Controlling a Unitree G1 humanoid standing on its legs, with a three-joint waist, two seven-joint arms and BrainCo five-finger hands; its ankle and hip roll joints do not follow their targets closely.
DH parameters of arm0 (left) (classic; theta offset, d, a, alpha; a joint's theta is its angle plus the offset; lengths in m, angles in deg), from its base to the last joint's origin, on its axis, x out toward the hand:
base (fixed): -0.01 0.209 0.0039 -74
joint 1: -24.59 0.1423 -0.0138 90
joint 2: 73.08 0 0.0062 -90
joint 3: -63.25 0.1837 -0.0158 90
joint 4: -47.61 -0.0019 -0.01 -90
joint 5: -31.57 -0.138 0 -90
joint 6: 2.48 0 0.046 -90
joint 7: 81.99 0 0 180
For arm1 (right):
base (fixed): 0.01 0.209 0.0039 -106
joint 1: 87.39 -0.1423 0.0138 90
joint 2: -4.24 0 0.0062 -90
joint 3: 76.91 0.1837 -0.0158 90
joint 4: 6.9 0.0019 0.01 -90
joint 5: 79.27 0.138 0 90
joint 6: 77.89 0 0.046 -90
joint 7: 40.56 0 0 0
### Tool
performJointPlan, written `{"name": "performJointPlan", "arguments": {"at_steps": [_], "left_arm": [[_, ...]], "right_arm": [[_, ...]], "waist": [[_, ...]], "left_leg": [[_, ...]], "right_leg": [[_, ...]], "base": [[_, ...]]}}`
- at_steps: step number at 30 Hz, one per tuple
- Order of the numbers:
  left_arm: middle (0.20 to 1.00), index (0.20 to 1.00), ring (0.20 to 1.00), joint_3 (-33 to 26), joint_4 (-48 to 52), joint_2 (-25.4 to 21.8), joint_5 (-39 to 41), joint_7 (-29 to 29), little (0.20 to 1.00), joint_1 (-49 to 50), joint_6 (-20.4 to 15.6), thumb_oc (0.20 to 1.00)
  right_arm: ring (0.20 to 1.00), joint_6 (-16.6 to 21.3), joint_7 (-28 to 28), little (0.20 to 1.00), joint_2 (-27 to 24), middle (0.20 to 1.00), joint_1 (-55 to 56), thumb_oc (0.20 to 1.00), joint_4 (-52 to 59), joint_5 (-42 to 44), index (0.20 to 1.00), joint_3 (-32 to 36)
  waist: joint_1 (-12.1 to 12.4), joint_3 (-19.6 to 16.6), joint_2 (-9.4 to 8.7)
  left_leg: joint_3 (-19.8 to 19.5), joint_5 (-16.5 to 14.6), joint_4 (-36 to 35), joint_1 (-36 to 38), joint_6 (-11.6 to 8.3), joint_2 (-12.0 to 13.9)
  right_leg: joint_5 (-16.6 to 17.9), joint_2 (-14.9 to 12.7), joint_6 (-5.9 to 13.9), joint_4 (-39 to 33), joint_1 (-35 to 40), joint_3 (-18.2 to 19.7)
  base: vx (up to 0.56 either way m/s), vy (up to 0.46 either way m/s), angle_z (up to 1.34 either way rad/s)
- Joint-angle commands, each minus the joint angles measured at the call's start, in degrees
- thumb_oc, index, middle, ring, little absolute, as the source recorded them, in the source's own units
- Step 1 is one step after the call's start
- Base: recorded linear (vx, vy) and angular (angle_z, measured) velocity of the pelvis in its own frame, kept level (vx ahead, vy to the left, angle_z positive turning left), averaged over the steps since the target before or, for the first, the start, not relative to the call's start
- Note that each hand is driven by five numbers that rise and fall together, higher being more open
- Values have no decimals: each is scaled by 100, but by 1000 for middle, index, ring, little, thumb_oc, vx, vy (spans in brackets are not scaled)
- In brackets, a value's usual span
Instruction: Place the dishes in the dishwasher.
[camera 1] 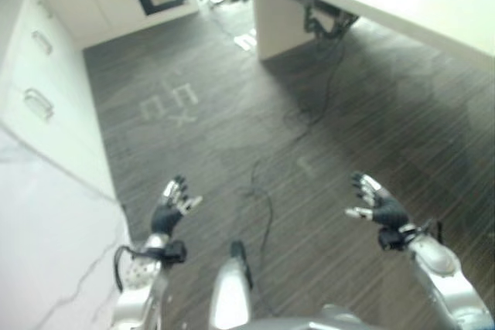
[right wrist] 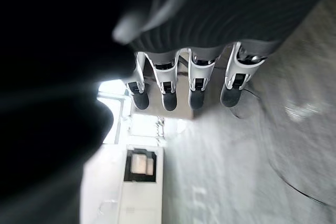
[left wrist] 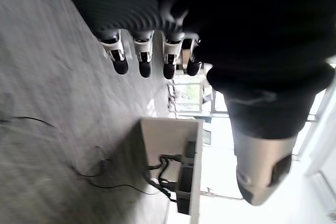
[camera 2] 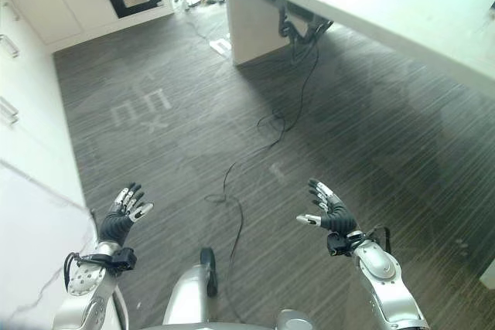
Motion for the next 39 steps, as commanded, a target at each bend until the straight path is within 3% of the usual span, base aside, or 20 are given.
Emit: {"name": "performJointPlan", "arguments": {"at_steps": [1,4,6,9,10,11,13,14,17,21,23,24,25,26,28,30,32,33,36,39], "left_arm": [[1000,1000,1000,-94,333,-361,225,105,1000,-125,-304,1000],[1000,1000,1000,-90,316,-381,131,218,1000,-227,-235,1000],[1000,1000,1000,-75,309,-382,44,272,1000,-284,-161,1000],[1000,1000,1000,-52,341,-391,13,283,1000,-326,-71,1000],[1000,1000,1000,-46,332,-376,-33,301,1000,-340,-49,1000],[1000,1000,1000,-12,248,-423,37,284,1000,-434,-51,1000],[1000,1000,1000,-55,407,-506,106,411,1000,-454,34,1000],[1000,1000,1000,-49,486,-547,108,462,1000,-349,-10,1000],[1000,1000,1000,110,504,-580,121,483,1000,-170,-209,1000],[1000,1000,1000,107,685,-509,205,473,1000,-127,-9,1000],[1000,1000,1000,110,751,-527,194,417,1000,-111,-16,1000],[1000,1000,1000,33,827,-480,374,348,1000,-1,-28,1000],[1000,1000,1000,34,836,-474,374,345,1000,7,-27,1000],[1000,1000,1000,18,864,-411,345,343,1000,85,-89,1000],[1000,1000,1000,40,817,-384,362,316,1000,105,-120,1000],[1000,1000,1000,-4,785,-383,478,329,1000,93,-51,1000],[1000,1000,1000,-79,763,-353,560,397,1000,143,-57,1000],[1000,1000,1000,-118,717,-344,617,444,1000,171,-131,1000],[1000,1000,1000,-191,637,-226,760,445,1000,292,-353,1000],[1000,1000,1000,-236,524,-154,761,504,1000,366,-511,1000]], "right_arm": [[1000,315,-154,1000,153,1000,-329,1000,197,162,1000,75],[1000,242,-346,1000,269,1000,-437,1000,217,181,1000,70],[1000,213,-406,1000,381,1000,-464,1000,200,143,1000,67],[1000,244,-392,1000,479,1000,-418,1000,208,85,1000,45],[1000,288,-429,1000,526,1000,-444,1000,154,17,1000,-55],[1000,337,-497,1000,475,1000,-482,1000,59,-4,1000,-168],[1000,408,-442,1000,340,1000,-237,1000,169,142,1000,21],[1000,548,-387,1000,286,1000,-63,1000,173,280,1000,151],[1000,632,-531,1000,323,1000,-36,1000,189,265,1000,107],[1000,461,-738,1000,227,1000,-257,1000,275,182,1000,-5],[1000,436,-675,1000,156,1000,-288,1000,287,173,1000,22],[1000,456,-402,1000,-25,1000,-170,1000,356,219,1000,137],[1000,457,-390,1000,-30,1000,-160,1000,364,224,1000,143],[1000,491,-280,1000,-69,1000,-116,1000,399,235,1000,169],[1000,522,-269,1000,-133,1000,-183,1000,339,173,1000,148],[1000,501,-288,1000,-166,1000,-293,1000,297,141,1000,114],[1000,387,-246,1000,-142,1000,-402,1000,313,159,1000,104],[1000,365,-216,1000,-73,1000,-409,1000,299,75,1000,84],[1000,427,-11,1000,-8,1000,-220,1000,338,-111,1000,73],[1000,498,80,1000,-39,1000,-117,1000,297,-101,1000,123]], "waist": [[156,-394,69],[170,-511,-60],[121,-592,-82],[49,-561,41],[-50,-474,202],[-134,-393,218],[-364,-183,28],[-526,-69,-174],[-678,-60,-267],[-776,-428,-232],[-825,-499,-146],[-777,-570,-86],[-764,-561,-103],[-689,-478,-188],[-559,-323,-273],[-473,-246,-276],[-423,-198,-188],[-397,-156,-19],[-336,-150,250],[-286,-149,335]], "left_leg": [[-90,-572,-321,-24,-290,41],[-201,-721,-321,73,-112,-245],[-287,-868,-321,231,12,-468],[-343,-1034,-321,423,126,-546],[-380,-1143,-321,650,146,-511],[-381,-1134,-321,741,131,-556],[-464,-1348,-321,1098,57,-702],[-450,-1589,-321,1344,25,-851],[-463,-2084,-321,1869,29,-890],[-583,-2264,-321,2448,-126,-865],[-432,-1933,-321,2589,-262,-694],[-368,-146,-281,2834,-687,-524],[-364,-83,-289,2842,-705,-537],[-380,135,506,2429,-763,-595],[-305,56,1118,1609,-657,-488],[-171,-66,893,1414,-578,-382],[102,-34,-121,1505,-537,-216],[61,-180,-321,1252,-567,-22],[-429,-510,-321,479,-709,286],[-363,-294,-321,179,-826,580]], "right_leg": [[358,-106,294,179,-218,-399],[1075,-308,528,179,-215,-485],[2139,-374,660,180,-120,-558],[2620,-383,690,1374,-613,-557],[2718,-395,563,2174,-1353,-564],[2115,-167,338,1753,-1721,-776],[2029,-148,287,179,-1988,-1290],[2029,-519,409,179,-2679,-1101],[2025,-1015,569,179,-3643,-869],[2192,-730,406,179,-3135,-792],[2092,-596,291,179,-3063,-859],[1751,-307,-14,179,-2790,-820],[1739,-309,-29,179,-2772,-803],[1631,-294,-138,179,-2574,-709],[1500,-281,-238,179,-2310,-642],[1370,-260,-233,179,-2137,-645],[1212,-223,-169,179,-1986,-632],[1109,-121,-110,179,-1886,-611],[830,79,-35,179,-1648,-458],[582,140,-36,179,-1354,-472]], "base": [[303,264,4],[244,219,42],[259,233,27],[178,226,27],[248,208,11],[352,129,-13],[433,-243,10],[427,-371,121],[674,-539,121],[504,-397,35],[362,-311,-13],[394,-364,-80],[435,-438,-107],[167,-216,-79],[211,-217,-48],[177,-36,-45],[228,128,-87],[214,229,-71],[248,255,-17],[257,189,-41]]}}
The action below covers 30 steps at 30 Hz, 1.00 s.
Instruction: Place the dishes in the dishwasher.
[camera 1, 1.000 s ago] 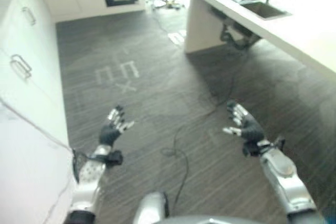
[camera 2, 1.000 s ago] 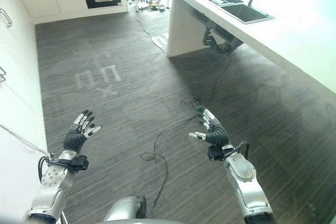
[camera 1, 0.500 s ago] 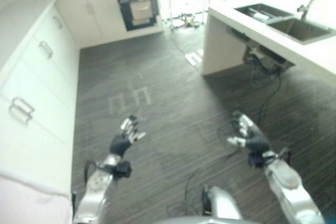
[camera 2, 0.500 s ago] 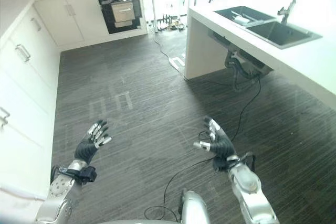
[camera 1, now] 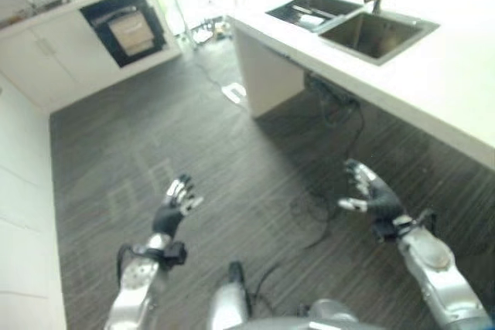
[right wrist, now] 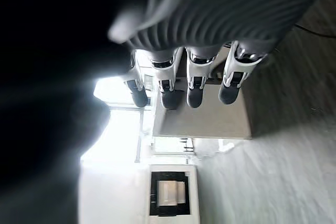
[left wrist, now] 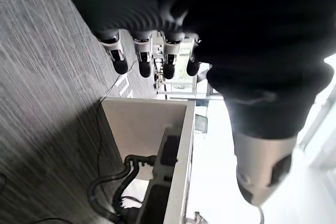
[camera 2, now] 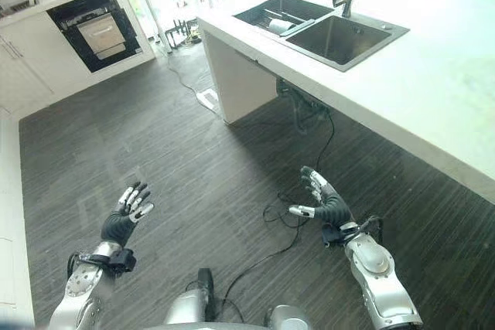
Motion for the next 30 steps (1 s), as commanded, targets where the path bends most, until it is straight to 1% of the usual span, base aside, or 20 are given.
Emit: {"name": "performJointPlan", "arguments": {"at_steps": [1,4,6,7,11,12,13,15,16,17,19,20,21,22,23,24,26,28,29,30], "left_arm": [[1000,1000,1000,-320,277,-397,185,64,1000,-50,-560,1000],[1000,1000,1000,-395,254,-427,305,-20,1000,-148,-523,1000],[1000,1000,1000,-417,300,-441,305,-63,1000,-223,-498,1000],[1000,1000,1000,-427,308,-437,200,-68,1000,-319,-492,1000],[1000,1000,1000,-429,259,-508,-92,-2,1000,-507,-544,1000],[1000,1000,1000,-432,233,-530,-191,55,1000,-588,-553,1000],[1000,1000,1000,-431,230,-537,-235,68,1000,-606,-552,1000],[1000,1000,1000,-365,255,-564,-329,103,1000,-694,-487,1000],[1000,1000,1000,-346,273,-554,-323,119,1000,-714,-439,1000],[1000,1000,1000,-327,284,-552,-348,126,1000,-713,-431,1000],[1000,1000,1000,-314,356,-549,-380,130,1000,-677,-392,1000],[1000,1000,1000,-337,425,-551,-384,103,1000,-626,-351,1000],[1000,1000,1000,-345,450,-578,-349,75,1000,-617,-315,1000],[1000,1000,1000,-389,487,-616,-280,120,1000,-606,-268,1000],[1000,1000,1000,-396,498,-629,-269,134,1000,-617,-256,1000],[1000,1000,1000,-400,516,-667,-258,164,1000,-626,-252,1000],[1000,1000,1000,-345,566,-722,-273,155,1000,-604,-263,1000],[1000,1000,1000,-280,635,-761,-289,89,1000,-513,-336,1000],[1000,1000,1000,-288,716,-752,-258,112,1000,-440,-392,1000],[1000,1000,1000,-246,759,-758,-277,104,1000,-434,-454,1000]], "right_arm": [[1000,365,116,1000,-103,1000,-219,1000,284,-13,1000,142],[1000,267,159,1000,-100,1000,-247,1000,385,-45,1000,141],[1000,162,141,1000,-66,1000,-227,1000,509,-40,1000,158],[1000,99,86,1000,-4,1000,-266,1000,534,-56,1000,160],[1000,60,-111,1000,110,1000,-411,1000,461,-20,1000,109],[1000,44,-153,1000,182,1000,-441,1000,444,13,1000,104],[1000,45,-165,1000,201,1000,-443,1000,437,12,1000,105],[1000,33,-198,1000,287,1000,-413,1000,420,-41,1000,113],[1000,77,-176,1000,321,1000,-367,1000,392,-68,1000,116],[1000,95,-156,1000,341,1000,-332,1000,405,-83,1000,109],[1000,107,-122,1000,347,1000,-276,1000,461,-94,1000,72],[1000,95,-130,1000,324,1000,-287,1000,473,-105,1000,3],[1000,82,-161,1000,276,1000,-322,1000,469,-118,1000,-42],[1000,64,-206,1000,218,1000,-311,1000,518,-155,1000,-36],[1000,69,-230,1000,202,1000,-302,1000,536,-162,1000,-17],[1000,130,-258,1000,161,1000,-250,1000,549,-113,1000,60],[1000,217,-287,1000,109,1000,-214,1000,517,2,1000,143],[1000,212,-294,1000,71,1000,-223,1000,543,49,1000,145],[1000,211,-289,1000,46,1000,-231,1000,572,57,1000,105],[1000,197,-360,1000,24,1000,-252,1000,574,56,1000,49]], "waist": [[53,-123,-51],[83,-211,-66],[159,-307,-167],[256,-377,-254],[402,-456,-454],[417,-495,-521],[415,-502,-538],[340,-531,-549],[282,-526,-484],[245,-495,-423],[209,-438,-295],[197,-392,-261],[165,-351,-275],[129,-316,-319],[85,-279,-367],[-1,-198,-469],[-93,-112,-654],[-106,-65,-726],[-83,-73,-764],[-118,-132,-782]], "left_leg": [[398,172,473,225,-255,257],[473,40,473,343,-189,280],[400,-147,473,419,-68,43],[339,-282,473,440,30,-169],[137,-404,473,476,223,-561],[128,-454,473,488,324,-693],[126,-467,473,498,353,-729],[74,-576,473,621,524,-937],[18,-649,473,722,601,-994],[-32,-704,473,815,638,-1029],[-137,-792,473,957,697,-1072],[-149,-842,473,1029,695,-1065],[-157,-836,473,1074,702,-1111],[-172,-853,473,1129,696,-1162],[-164,-900,473,1204,686,-1198],[-95,-1000,473,1334,643,-1221],[63,-1185,473,1516,599,-1307],[260,-1387,473,1763,519,-1290],[424,-1508,473,1887,515,-1293],[498,-1578,473,1990,519,-1311]], "right_leg": [[-198,-551,869,61,-105,79],[-256,-692,951,61,49,0],[-237,-821,1053,61,130,18],[-222,-933,1142,61,203,38],[29,-1151,1341,61,291,123],[322,-1196,1415,61,368,145],[409,-1206,1435,61,377,147],[1287,-1212,1520,61,457,162],[1768,-1174,1538,312,422,141],[1939,-1161,1528,767,171,139],[1981,-1097,1454,1623,-321,120],[1935,-1122,1366,1857,-640,79],[1586,-902,1248,1512,-760,-39],[1423,-723,1216,1027,-686,-169],[1491,-713,1219,630,-706,-293],[1453,-782,1219,61,-847,-499],[1362,-1115,1291,61,-1370,-621],[1668,-1618,1388,61,-1851,-1005],[1710,-1860,1418,61,-1896,-1215],[1602,-1887,1443,61,-1933,-1163]], "base": [[243,229,-53],[251,320,-34],[244,391,-1],[173,307,20],[151,286,20],[135,218,26],[181,262,29],[226,330,36],[216,347,46],[161,282,55],[158,247,29],[216,189,-8],[251,70,-5],[240,-23,-6],[254,-111,12],[204,-150,59],[233,-201,38],[307,-269,-2],[401,-365,16],[363,-336,-15]]}}
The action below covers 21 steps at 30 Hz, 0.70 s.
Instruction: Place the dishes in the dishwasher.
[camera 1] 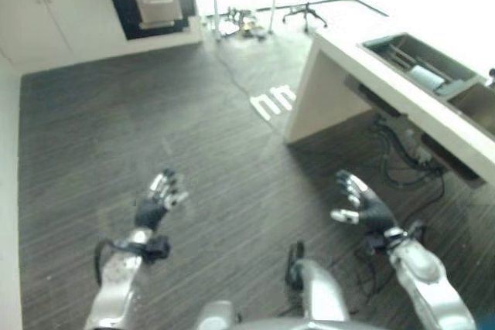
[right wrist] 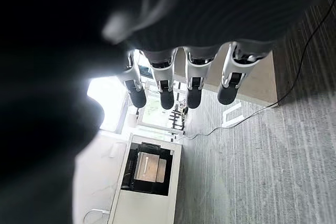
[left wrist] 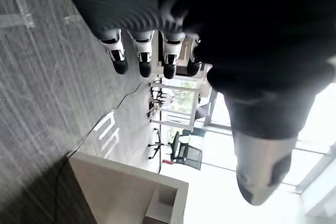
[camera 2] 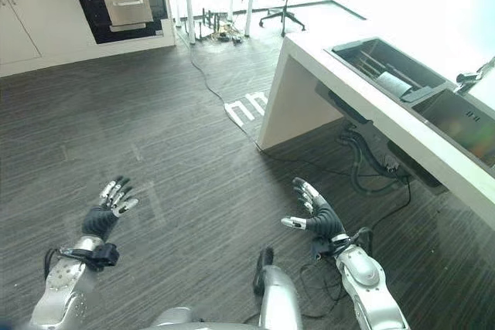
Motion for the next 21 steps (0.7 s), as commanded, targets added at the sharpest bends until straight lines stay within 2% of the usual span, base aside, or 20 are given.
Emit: {"name": "performJointPlan", "arguments": {"at_steps": [1,4,7,8,9,10,11,12,13,14,15,16,17,18,20,21], "left_arm": [[1000,1000,1000,64,929,-250,-16,2,1000,-123,-480,1000],[1000,1000,1000,131,993,-244,111,-41,1000,-252,-426,1000],[1000,1000,1000,101,1178,-219,208,-88,1000,-279,-447,1000],[1000,1000,1000,54,1297,-205,275,-127,1000,-294,-531,1000],[1000,1000,1000,22,1387,-190,373,-143,1000,-323,-612,1000],[1000,1000,1000,15,1428,-168,370,-183,1000,-342,-679,1000],[1000,1000,1000,-1,1510,-133,364,-258,1000,-364,-784,1000],[1000,1000,1000,-15,1627,-78,236,-420,1000,-379,-953,1000],[1000,1000,1000,-42,1715,-58,115,-497,1000,-389,-1083,1000],[1000,1000,1000,-76,1827,-53,17,-583,1000,-407,-1210,1000],[1000,1000,1000,-124,1921,-45,-51,-615,1000,-442,-1325,1000],[1000,1000,1000,-220,2085,-53,-123,-637,1000,-509,-1466,1000],[1000,1000,1000,-265,2166,-56,-142,-635,1000,-520,-1522,1000],[1000,1000,1000,-402,2302,-95,-215,-698,1000,-513,-1641,1000],[1000,1000,1000,-484,2385,-94,-253,-733,1000,-506,-1730,1000],[1000,1000,1000,-502,2430,-66,-287,-816,1000,-500,-1779,1000]], "right_arm": [[1000,321,-221,1000,-199,1000,-342,1000,271,209,1000,211],[1000,295,-355,1000,-212,1000,-423,1000,306,162,1000,167],[1000,293,-371,1000,-286,1000,-502,1000,422,116,1000,244],[1000,334,-297,1000,-391,1000,-504,1000,565,169,1000,386],[1000,348,-233,1000,-499,1000,-487,1000,700,246,1000,519],[1000,373,-201,1000,-560,1000,-480,1000,765,275,1000,586],[1000,402,-152,1000,-637,1000,-505,1000,859,323,1000,654],[1000,419,-38,1000,-720,1000,-559,1000,961,448,1000,708],[1000,415,18,1000,-736,1000,-584,1000,1021,499,1000,736],[1000,389,47,1000,-759,1000,-636,1000,1083,528,1000,745],[1000,377,32,1000,-791,1000,-723,1000,1108,510,1000,747],[1000,344,8,1000,-853,1000,-858,1000,1137,556,1000,758],[1000,322,-22,1000,-872,1000,-900,1000,1171,597,1000,771],[1000,311,78,1000,-845,1000,-885,1000,1316,726,1000,843],[1000,305,188,1000,-774,1000,-842,1000,1444,779,1000,871],[1000,287,227,1000,-731,1000,-838,1000,1510,729,1000,842]], "waist": [[20,-205,43],[-88,-352,79],[-177,-450,168],[-251,-496,251],[-289,-510,366],[-289,-506,387],[-262,-517,289],[-208,-442,213],[-158,-386,190],[-89,-314,118],[-21,-246,95],[40,-196,90],[63,-177,94],[104,-141,179],[176,-124,372],[246,-136,422]], "left_leg": [[298,488,-968,72,-239,148],[296,388,-968,285,-237,166],[434,374,-968,490,-320,290],[583,645,-968,631,-436,437],[698,1213,-968,798,-631,670],[704,1730,-968,862,-776,755],[675,2422,-968,889,-919,687],[613,2752,-420,642,-1031,641],[540,2841,-59,371,-1057,647],[458,2827,232,-13,-1010,666],[417,2675,317,-277,-928,718],[314,2540,-61,-385,-806,732],[288,2502,-321,-341,-764,727],[40,2323,-968,-402,-690,677],[-549,1896,-968,-930,-709,649],[-859,1828,-968,-1145,-745,592]], "right_leg": [[377,189,426,-438,1179,379],[334,301,380,-438,1273,490],[183,419,259,-438,1395,465],[66,553,136,-438,1448,455],[-104,765,3,-438,1543,461],[-199,870,-83,-438,1609,515],[-296,891,-185,-438,1684,649],[-422,954,-296,-438,1851,815],[-477,992,-348,-438,1951,884],[-528,1003,-373,-438,2092,1007],[-585,1049,-375,-438,2197,1136],[-657,1144,-344,-438,2288,1371],[-683,1191,-321,-438,2317,1491],[-776,1388,-239,-438,2391,1808],[-897,1671,-192,-438,2500,2090],[-992,1776,-195,-438,2576,2264]], "base": [[368,-325,-25],[258,-237,5],[223,-236,-13],[215,-240,-46],[243,-286,-24],[222,-265,-33],[199,-270,-39],[179,-250,-82],[148,-194,-111],[111,-108,-135],[148,-31,-105],[152,37,-98],[214,161,-93],[202,204,-106],[231,223,-113],[231,165,-95]]}}
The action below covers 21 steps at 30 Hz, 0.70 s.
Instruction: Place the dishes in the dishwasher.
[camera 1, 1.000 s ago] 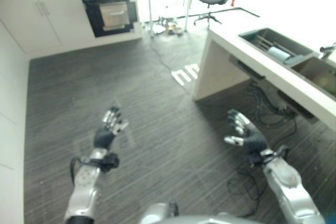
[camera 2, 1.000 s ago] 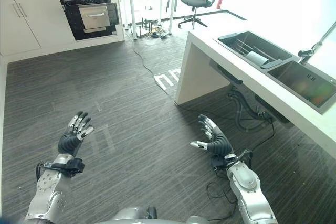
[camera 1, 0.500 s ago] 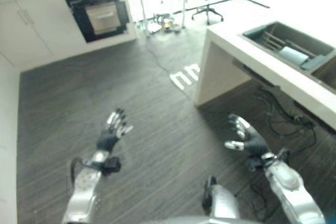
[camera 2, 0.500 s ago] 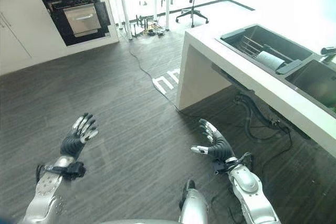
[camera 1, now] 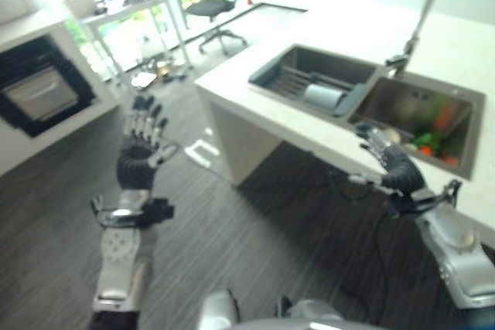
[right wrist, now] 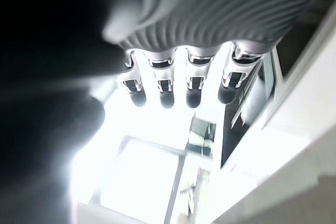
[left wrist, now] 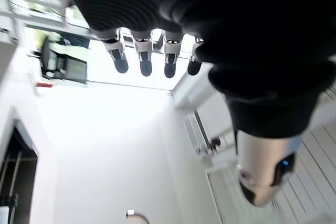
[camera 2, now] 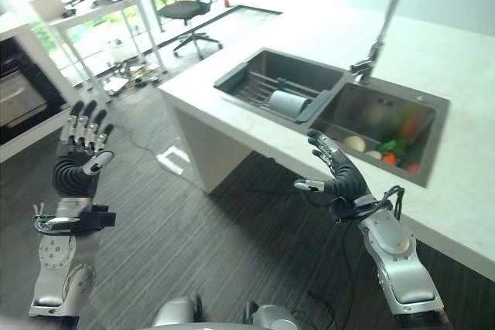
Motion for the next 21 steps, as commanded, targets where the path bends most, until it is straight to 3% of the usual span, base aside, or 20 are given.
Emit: {"name": "performJointPlan", "arguments": {"at_steps": [1,3,5,10,13,15,16,18,21], "left_arm": [[1000,1000,1000,-205,329,-263,-251,-209,1000,132,-439,1000],[1000,1000,1000,-251,399,-200,-198,-170,1000,131,-562,1000],[1000,1000,1000,-245,380,-231,-84,-154,1000,28,-537,1000],[1000,1000,1000,-254,345,-302,-3,-212,1000,-288,-289,1000],[1000,1000,1000,-220,328,-313,-70,30,1000,-450,-141,1000],[1000,1000,1000,-228,378,-353,-235,17,1000,-512,-132,1000],[1000,1000,1000,-254,410,-361,-482,-205,1000,-530,-158,1000],[1000,1000,1000,-253,482,-375,-556,-123,1000,-547,-250,1000],[1000,1000,1000,-310,640,-396,-467,92,1000,-474,-276,1000]], "right_arm": [[1000,205,137,1000,148,1000,-83,1000,424,214,1000,64],[1000,160,-5,1000,77,1000,-115,1000,488,156,1000,23],[1000,112,-25,1000,4,1000,-98,1000,522,264,1000,137],[1000,19,-34,1000,54,1000,186,1000,743,393,1000,451],[1000,-31,-282,1000,244,1000,147,1000,679,263,1000,459],[1000,-23,-363,1000,362,1000,118,1000,637,242,1000,424],[1000,-22,-345,1000,416,1000,127,1000,647,259,1000,400],[1000,-9,-286,1000,514,1000,162,1000,684,216,1000,344],[1000,50,-93,1000,527,1000,219,1000,644,233,1000,271]], "waist": [[189,-79,-63],[313,-102,-24],[244,-158,-5],[113,-322,-79],[112,-425,-179],[99,-465,-215],[80,-477,-218],[0,-444,-128],[-51,-357,-44]], "left_leg": [[-154,-137,613,210,67,-318],[-262,-50,613,-53,37,-242],[-65,-86,613,-24,33,-58],[169,-343,613,206,181,-187],[265,-473,613,277,369,-432],[262,-534,613,312,508,-608],[272,-565,613,351,581,-686],[261,-617,613,489,660,-710],[371,-712,613,679,655,-656]], "right_leg": [[516,60,318,-1457,571,620],[319,101,326,-1457,762,761],[282,-54,394,-1457,834,667],[384,-465,636,-1457,844,528],[545,-736,797,-1457,846,493],[829,-779,844,-1457,929,510],[1109,-776,856,-1457,981,465],[1686,-654,847,-1457,1033,328],[1817,-506,744,-1327,700,-167]], "base": [[199,146,-93],[176,234,-116],[145,323,-99],[124,257,-36],[122,239,-16],[138,276,-9],[136,261,-15],[146,257,1],[101,135,-27]]}}
